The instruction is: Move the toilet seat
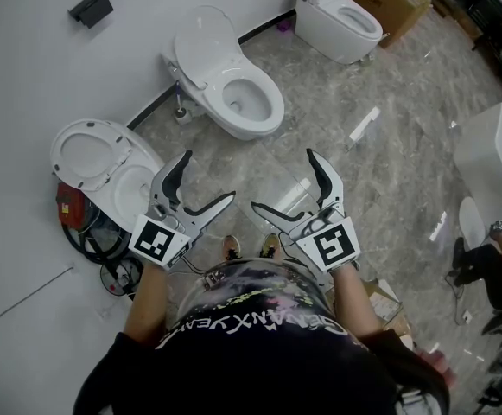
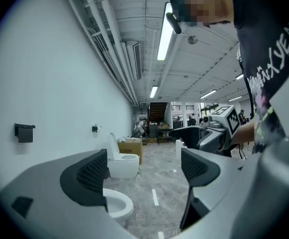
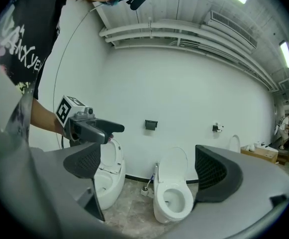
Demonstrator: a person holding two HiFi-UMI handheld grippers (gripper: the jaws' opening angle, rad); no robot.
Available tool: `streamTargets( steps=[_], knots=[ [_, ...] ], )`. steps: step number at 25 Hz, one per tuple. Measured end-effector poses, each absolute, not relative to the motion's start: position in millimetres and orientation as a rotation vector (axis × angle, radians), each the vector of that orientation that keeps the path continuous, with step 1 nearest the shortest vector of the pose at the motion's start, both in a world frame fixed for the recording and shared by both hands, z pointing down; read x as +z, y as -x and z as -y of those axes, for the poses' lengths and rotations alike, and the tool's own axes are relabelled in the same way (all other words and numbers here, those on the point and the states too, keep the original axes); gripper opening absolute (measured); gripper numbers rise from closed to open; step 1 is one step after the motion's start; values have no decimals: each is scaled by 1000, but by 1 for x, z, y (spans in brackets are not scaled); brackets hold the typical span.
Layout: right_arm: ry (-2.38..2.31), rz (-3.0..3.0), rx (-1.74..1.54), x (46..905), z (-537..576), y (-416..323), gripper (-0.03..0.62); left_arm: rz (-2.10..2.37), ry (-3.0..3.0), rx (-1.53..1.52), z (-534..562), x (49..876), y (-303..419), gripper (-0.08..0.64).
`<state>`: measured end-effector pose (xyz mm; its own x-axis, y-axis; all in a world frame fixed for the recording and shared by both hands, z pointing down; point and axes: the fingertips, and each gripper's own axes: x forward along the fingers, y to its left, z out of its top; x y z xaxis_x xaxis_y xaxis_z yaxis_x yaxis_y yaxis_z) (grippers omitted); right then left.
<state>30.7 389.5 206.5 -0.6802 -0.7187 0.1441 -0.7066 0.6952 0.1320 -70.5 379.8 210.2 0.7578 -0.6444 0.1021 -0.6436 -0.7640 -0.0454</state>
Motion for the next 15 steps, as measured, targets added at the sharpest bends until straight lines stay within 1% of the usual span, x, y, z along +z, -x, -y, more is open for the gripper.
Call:
streamTargets(
  steps=[1, 5, 15],
  knots=[
    [-1156, 2718, -97, 207, -389, -31, 584, -1069, 2929, -186, -380, 211, 71, 461],
    [-1160, 2716, -81, 208, -390, -31, 586, -1050, 2913, -216, -381, 210, 71, 506],
    [-1157, 2717, -86, 208, -391, -32, 584, -1052, 2912, -228, -381, 214, 73, 514]
  ],
)
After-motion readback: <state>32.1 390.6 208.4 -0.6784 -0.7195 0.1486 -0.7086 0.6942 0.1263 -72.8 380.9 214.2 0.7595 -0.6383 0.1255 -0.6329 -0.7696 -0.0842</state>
